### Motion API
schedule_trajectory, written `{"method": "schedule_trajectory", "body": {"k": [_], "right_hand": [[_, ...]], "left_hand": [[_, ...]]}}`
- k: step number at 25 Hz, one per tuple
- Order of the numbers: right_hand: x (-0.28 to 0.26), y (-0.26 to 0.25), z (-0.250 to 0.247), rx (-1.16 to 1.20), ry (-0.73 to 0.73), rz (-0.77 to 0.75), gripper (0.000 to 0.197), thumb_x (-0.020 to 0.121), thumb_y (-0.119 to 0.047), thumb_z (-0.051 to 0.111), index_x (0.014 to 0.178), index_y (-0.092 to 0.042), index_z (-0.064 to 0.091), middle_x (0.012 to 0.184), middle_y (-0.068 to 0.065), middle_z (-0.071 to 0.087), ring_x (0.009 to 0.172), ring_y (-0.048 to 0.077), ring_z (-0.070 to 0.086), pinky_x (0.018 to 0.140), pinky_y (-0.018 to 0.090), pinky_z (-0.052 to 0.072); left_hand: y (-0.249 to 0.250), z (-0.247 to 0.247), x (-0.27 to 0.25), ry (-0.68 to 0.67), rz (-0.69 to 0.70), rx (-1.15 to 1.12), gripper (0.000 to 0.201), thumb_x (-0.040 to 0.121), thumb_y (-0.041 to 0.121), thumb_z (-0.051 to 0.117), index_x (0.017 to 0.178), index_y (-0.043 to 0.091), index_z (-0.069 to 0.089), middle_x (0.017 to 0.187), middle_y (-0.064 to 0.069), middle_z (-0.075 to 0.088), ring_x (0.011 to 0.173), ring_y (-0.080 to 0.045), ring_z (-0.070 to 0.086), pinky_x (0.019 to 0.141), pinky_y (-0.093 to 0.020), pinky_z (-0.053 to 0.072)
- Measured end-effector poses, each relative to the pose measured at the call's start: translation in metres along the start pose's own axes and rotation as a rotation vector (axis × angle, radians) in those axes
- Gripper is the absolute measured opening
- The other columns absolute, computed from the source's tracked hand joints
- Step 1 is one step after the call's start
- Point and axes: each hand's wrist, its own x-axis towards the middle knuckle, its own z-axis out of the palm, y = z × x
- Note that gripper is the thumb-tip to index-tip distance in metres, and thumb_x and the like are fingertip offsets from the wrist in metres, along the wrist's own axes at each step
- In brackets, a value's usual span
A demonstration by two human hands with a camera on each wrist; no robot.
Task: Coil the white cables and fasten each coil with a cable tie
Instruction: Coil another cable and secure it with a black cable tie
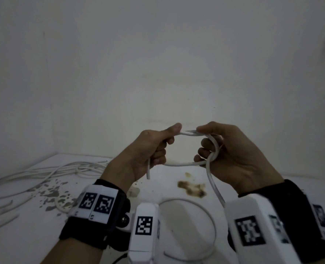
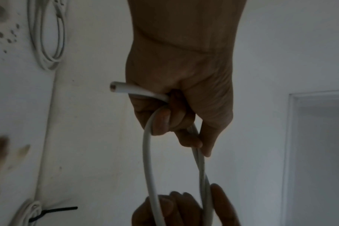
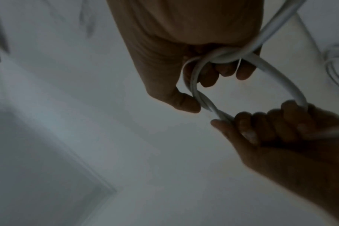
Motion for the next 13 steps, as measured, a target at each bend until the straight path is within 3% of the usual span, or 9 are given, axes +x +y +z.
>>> {"method": "schedule_trajectory", "body": {"k": [2, 5, 8, 10, 12, 13], "right_hand": [[-0.002, 0.002, 0.003, -0.243, 0.016, -0.162, 0.031, 0.077, -0.007, 0.073, 0.06, -0.014, 0.049, 0.057, 0.0, 0.031, 0.055, 0.014, 0.036, 0.06, 0.028, 0.042], [-0.01, 0.002, 0.004, -0.472, -0.066, -0.336, 0.053, 0.073, -0.003, 0.079, 0.054, -0.016, 0.031, 0.058, 0.005, 0.024, 0.052, 0.012, 0.042, 0.064, 0.028, 0.044], [-0.027, -0.006, 0.009, -0.92, -0.286, -0.313, 0.048, 0.074, -0.015, 0.084, 0.058, -0.012, 0.039, 0.053, 0.002, 0.03, 0.049, 0.014, 0.031, 0.05, 0.022, 0.031], [-0.035, -0.006, 0.01, -1.232, -0.283, -0.293, 0.042, 0.074, -0.028, 0.084, 0.061, -0.013, 0.047, 0.05, -0.002, 0.039, 0.048, 0.012, 0.035, 0.048, 0.021, 0.032], [-0.033, -0.005, 0.007, -1.27, -0.214, -0.395, 0.037, 0.079, -0.027, 0.079, 0.058, -0.014, 0.052, 0.046, -0.006, 0.046, 0.047, 0.012, 0.043, 0.053, 0.022, 0.037], [-0.032, -0.004, 0.006, -1.13, -0.235, -0.405, 0.036, 0.083, -0.022, 0.075, 0.055, -0.016, 0.054, 0.045, -0.005, 0.048, 0.05, 0.017, 0.051, 0.06, 0.023, 0.041]], "left_hand": [[-0.003, -0.003, -0.002, 0.01, 0.012, 0.045, 0.044, 0.057, 0.051, 0.076, 0.059, 0.014, 0.052, 0.044, 0.006, 0.021, 0.038, -0.01, 0.019, 0.038, -0.02, 0.025], [-0.007, -0.013, -0.002, 0.03, 0.07, 0.157, 0.044, 0.055, 0.053, 0.077, 0.054, 0.012, 0.059, 0.046, 0.0, 0.025, 0.041, -0.013, 0.024, 0.04, -0.021, 0.034], [-0.012, -0.037, -0.001, 0.115, 0.093, 0.152, 0.047, 0.048, 0.052, 0.079, 0.054, 0.009, 0.059, 0.046, 0.001, 0.026, 0.04, -0.013, 0.021, 0.04, -0.02, 0.026], [-0.019, -0.048, -0.002, 0.157, 0.078, 0.169, 0.045, 0.048, 0.05, 0.081, 0.05, 0.011, 0.059, 0.047, 0.002, 0.026, 0.041, -0.015, 0.018, 0.041, -0.021, 0.023], [-0.025, -0.059, -0.001, 0.209, 0.067, 0.137, 0.047, 0.045, 0.05, 0.087, 0.049, 0.012, 0.059, 0.051, 0.0, 0.027, 0.041, -0.014, 0.017, 0.041, -0.021, 0.021], [-0.026, -0.063, 0.0, 0.223, 0.066, 0.096, 0.05, 0.045, 0.049, 0.091, 0.053, 0.011, 0.06, 0.054, -0.001, 0.028, 0.04, -0.014, 0.017, 0.042, -0.021, 0.019]]}}
